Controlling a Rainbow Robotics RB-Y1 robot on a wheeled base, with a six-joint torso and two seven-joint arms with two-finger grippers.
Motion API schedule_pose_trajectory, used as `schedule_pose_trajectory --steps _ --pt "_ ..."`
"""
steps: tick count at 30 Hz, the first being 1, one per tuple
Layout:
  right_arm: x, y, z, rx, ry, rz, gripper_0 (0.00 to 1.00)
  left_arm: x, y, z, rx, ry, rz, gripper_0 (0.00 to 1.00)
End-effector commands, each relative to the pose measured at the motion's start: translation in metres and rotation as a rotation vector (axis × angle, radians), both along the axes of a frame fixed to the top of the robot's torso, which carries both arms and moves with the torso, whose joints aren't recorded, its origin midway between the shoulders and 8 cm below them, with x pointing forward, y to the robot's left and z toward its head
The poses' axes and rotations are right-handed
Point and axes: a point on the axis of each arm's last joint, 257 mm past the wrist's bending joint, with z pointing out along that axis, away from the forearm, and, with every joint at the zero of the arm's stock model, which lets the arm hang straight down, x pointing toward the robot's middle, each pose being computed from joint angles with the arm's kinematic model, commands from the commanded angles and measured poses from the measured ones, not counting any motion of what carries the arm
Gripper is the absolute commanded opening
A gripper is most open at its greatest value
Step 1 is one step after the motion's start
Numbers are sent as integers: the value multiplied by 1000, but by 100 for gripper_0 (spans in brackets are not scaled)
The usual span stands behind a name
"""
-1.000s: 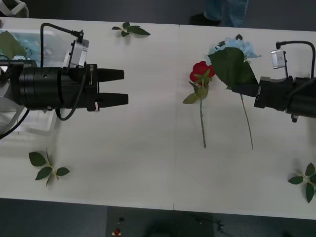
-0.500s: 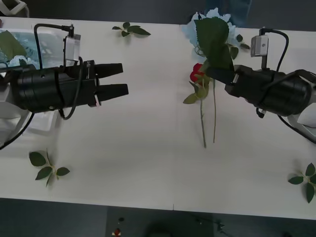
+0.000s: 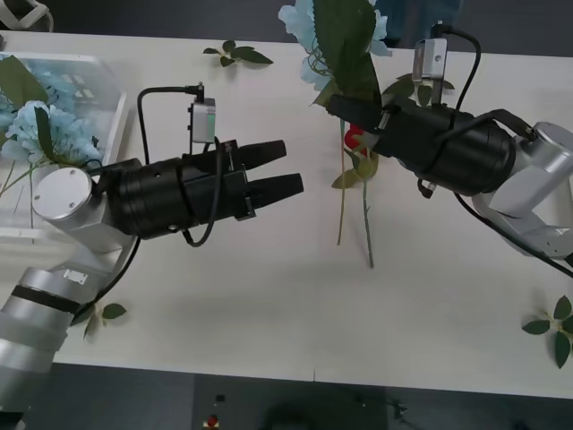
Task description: Put the red flowers into the right box and the blue flowers into the left box
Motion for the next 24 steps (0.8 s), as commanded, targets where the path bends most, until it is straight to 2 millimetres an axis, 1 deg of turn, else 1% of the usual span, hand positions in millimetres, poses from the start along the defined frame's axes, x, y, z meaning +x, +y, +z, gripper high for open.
schedule_pose_trajectory --steps 1,2,6,8,9,16,17,18,20,21,23,24 --pt "-7 13 21 -20 -90 23 0 -17 -32 3 -14 -27 -41 98" --pt "-7 15 21 -27 -97 23 0 -19 -39 2 -21 -22 -44 98" --pt "-7 16 23 -32 -105 26 0 -20 -54 0 -21 -26 -40 97" --pt "-7 18 23 -34 -107 29 0 -21 -61 0 -21 -27 -40 89" --pt "-7 18 23 -35 -106 30 0 -22 -63 0 -25 -25 -41 88" --pt "-7 21 22 -47 -108 33 0 -21 -77 8 -46 -32 -34 86" --pt "-7 21 23 -46 -110 35 0 -21 -79 10 -50 -33 -31 75" --pt "-8 22 22 -46 -108 37 0 -20 -79 9 -48 -35 -28 67" --pt "-8 24 22 -50 -109 39 0 -19 -80 9 -45 -38 -23 37" --pt "-8 24 22 -50 -109 39 0 -18 -80 9 -45 -38 -20 28" --pt "-7 24 21 -50 -107 38 0 -17 -81 8 -38 -43 -16 3" --pt "-7 24 21 -51 -105 37 0 -16 -80 7 -34 -43 -13 0"
